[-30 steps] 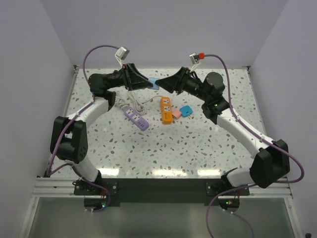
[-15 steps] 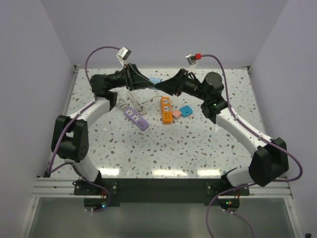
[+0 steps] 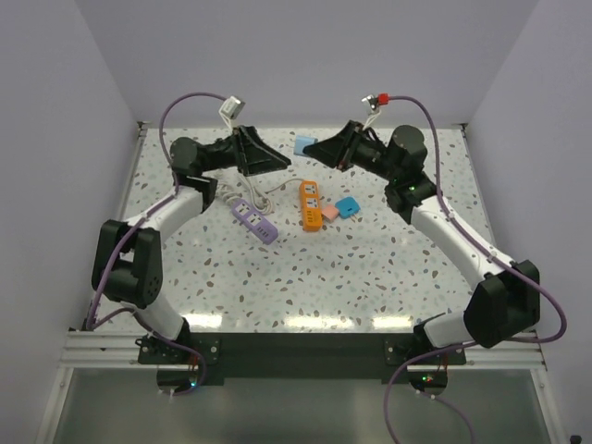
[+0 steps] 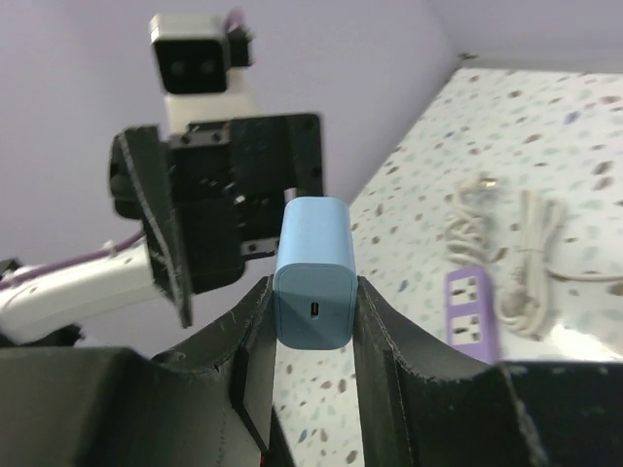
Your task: Insert the plug
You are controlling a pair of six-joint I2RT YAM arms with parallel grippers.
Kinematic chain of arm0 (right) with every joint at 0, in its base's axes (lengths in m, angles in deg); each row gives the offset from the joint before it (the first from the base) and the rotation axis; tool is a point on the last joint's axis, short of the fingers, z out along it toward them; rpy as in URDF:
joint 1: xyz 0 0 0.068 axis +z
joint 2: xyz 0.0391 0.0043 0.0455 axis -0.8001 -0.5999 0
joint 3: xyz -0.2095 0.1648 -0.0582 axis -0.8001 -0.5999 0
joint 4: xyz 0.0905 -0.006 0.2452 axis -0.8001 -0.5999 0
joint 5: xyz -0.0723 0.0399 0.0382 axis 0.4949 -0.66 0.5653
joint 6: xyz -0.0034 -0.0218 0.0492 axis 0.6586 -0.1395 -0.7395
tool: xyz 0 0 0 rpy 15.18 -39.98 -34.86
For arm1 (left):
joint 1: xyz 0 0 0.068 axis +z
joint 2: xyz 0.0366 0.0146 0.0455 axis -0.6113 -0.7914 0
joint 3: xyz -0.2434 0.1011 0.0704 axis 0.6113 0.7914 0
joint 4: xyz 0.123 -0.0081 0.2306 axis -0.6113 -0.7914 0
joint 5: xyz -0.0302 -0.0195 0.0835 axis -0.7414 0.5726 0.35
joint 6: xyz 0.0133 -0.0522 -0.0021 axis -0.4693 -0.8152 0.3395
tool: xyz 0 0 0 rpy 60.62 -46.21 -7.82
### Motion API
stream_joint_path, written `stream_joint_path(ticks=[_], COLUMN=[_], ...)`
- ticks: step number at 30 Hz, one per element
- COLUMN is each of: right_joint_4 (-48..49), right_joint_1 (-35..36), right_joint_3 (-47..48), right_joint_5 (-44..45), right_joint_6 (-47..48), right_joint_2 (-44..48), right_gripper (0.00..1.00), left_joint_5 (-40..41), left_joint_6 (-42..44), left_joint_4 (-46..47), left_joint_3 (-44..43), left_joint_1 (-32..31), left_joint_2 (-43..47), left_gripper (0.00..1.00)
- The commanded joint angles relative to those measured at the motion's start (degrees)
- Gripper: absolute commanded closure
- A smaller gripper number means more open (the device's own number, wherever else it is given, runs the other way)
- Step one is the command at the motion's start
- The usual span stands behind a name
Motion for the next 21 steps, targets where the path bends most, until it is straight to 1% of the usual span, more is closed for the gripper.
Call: stream_joint_path(ticks=[1, 2, 3, 4, 5, 6, 7, 8, 9, 10, 11, 12, 13, 15, 16, 18, 19, 21], right_joint_4=[-9.3, -11.7, -14.3, -18.9, -21.8, -24.8, -30.7, -33.5, -35.8, -39.7, -41.6, -43.5, -47.0, -50.4, -53.8, -57.2, -58.3, -59.4], right_joint_1=[-5.3, -5.9, -6.3, -6.5, -6.5, -6.6, -6.6, -6.6, -6.6, -6.6, -6.6, -6.7, -6.6, -6.4, -6.3, -6.1, -6.1, -5.9], right_joint_3=[4.9, 5.8, 7.9, 9.1, 11.9, 13.6, 15.2, 18.6, 19.9, 21.1, 23.7, 25.1, 26.3, 29.7, 30.7, 33.1, 33.2, 33.4], right_joint_5=[4.3, 4.4, 4.7, 5.1, 5.5, 5.8, 6.2, 7.2, 7.5, 7.8, 9.1, 9.1, 9.4, 9.8, 10.1, 10.5, 10.7, 11.4], right_joint_6=[7.3, 8.9, 10.6, 13.5, 14.9, 16.3, 18.6, 19.8, 20.6, 22.0, 23.0, 23.6, 24.5, 25.4, 26.0, 26.8, 27.2, 27.6], right_joint_2=[4.1, 4.0, 3.4, 2.6, 1.9, -0.7, -2.1, -3.6, -5.2, -8.0, -9.7, -11.2, -14.2, -17.1, -18.6, -22.6, -23.4, -25.7], right_gripper=[1.0, 1.0, 1.0, 1.0, 1.0, 1.0, 1.0, 1.0, 1.0, 1.0, 1.0, 1.0, 1.0, 1.0, 1.0, 1.0, 1.0, 1.0], left_joint_5=[-0.2, -0.2, -0.1, 0.2, 0.7, 1.5, 4.3, 6.3, 9.0, 13.9, 16.0, 18.3, 22.0, 24.7, 27.5, 29.3, 30.8, 31.1], left_joint_6=[13.4, 15.4, 19.8, 22.5, 25.4, 32.8, 37.3, 42.5, 51.8, 55.1, 57.4, 60.9, 62.1, 64.1, 64.4, 64.8, 64.6, 63.4], left_joint_4=[-11.6, -16.8, -19.6, -22.9, -31.0, -36.1, -41.9, -56.0, -62.9, -69.1, -76.6, -79.5, -81.6, -84.8, -86.0, -87.0, -87.3, -87.4], left_joint_3=[0.9, 0.9, 0.8, 0.7, -0.2, -0.9, -2.1, -3.9, -7.9, -9.7, -11.2, -13.2, -13.9, -15.4, -15.8, -17.3, -17.8, -19.3], left_joint_1=[2.2, 3.4, 3.9, 4.3, 5.3, 5.8, 6.1, 6.4, 6.4, 6.3, 6.3, 6.3, 6.3, 5.6, 4.5, 3.0, 2.2, 0.1], left_joint_2=[4.6, 4.9, 5.4, 5.5, 6.0, 6.1, 6.1, 5.4, 4.8, 4.2, 3.1, 2.5, 1.9, 0.6, 0.1, -2.5, -3.5, -6.9], left_gripper=[0.21, 0.18, 0.16, 0.16, 0.15, 0.15, 0.15, 0.15, 0.15, 0.15, 0.16, 0.16, 0.17, 0.18, 0.18, 0.18, 0.18, 0.18])
